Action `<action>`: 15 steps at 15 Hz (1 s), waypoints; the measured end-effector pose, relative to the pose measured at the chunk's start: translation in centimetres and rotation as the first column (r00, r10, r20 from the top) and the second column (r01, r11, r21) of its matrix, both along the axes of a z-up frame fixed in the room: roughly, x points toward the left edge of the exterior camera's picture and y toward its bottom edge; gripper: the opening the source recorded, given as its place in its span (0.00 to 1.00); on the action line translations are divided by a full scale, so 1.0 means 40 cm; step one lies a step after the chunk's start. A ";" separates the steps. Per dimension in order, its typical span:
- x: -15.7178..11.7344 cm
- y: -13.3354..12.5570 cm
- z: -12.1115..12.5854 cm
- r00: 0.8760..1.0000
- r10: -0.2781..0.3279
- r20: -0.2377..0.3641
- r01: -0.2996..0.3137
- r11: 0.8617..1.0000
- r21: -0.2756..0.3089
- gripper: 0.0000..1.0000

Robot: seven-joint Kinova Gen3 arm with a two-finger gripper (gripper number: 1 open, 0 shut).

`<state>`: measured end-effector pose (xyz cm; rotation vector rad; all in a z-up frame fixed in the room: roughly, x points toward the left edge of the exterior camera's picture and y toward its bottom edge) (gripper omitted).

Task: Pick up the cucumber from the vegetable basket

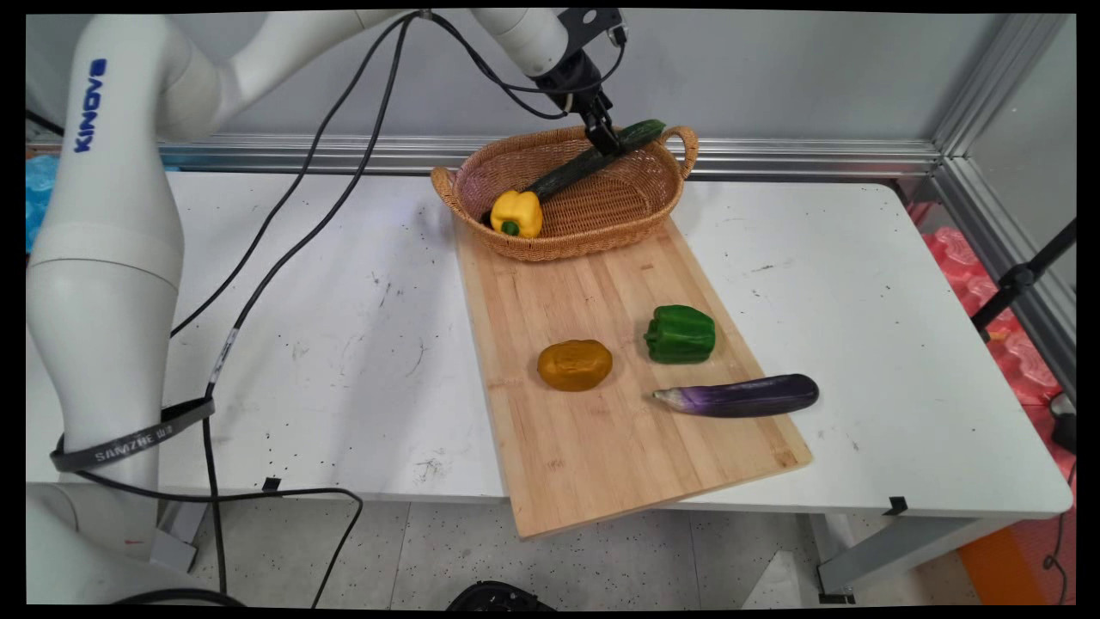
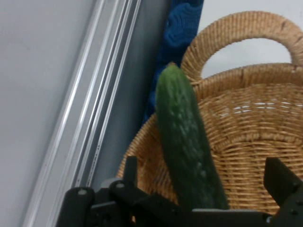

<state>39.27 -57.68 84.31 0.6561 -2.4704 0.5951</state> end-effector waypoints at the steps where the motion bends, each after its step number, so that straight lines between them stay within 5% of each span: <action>1: 0.001 -0.009 -0.006 1.000 0.000 0.000 0.000 1.000 0.000 1.00; 15: 0.008 -0.070 -0.091 1.000 -0.003 -0.016 0.003 1.000 0.012 1.00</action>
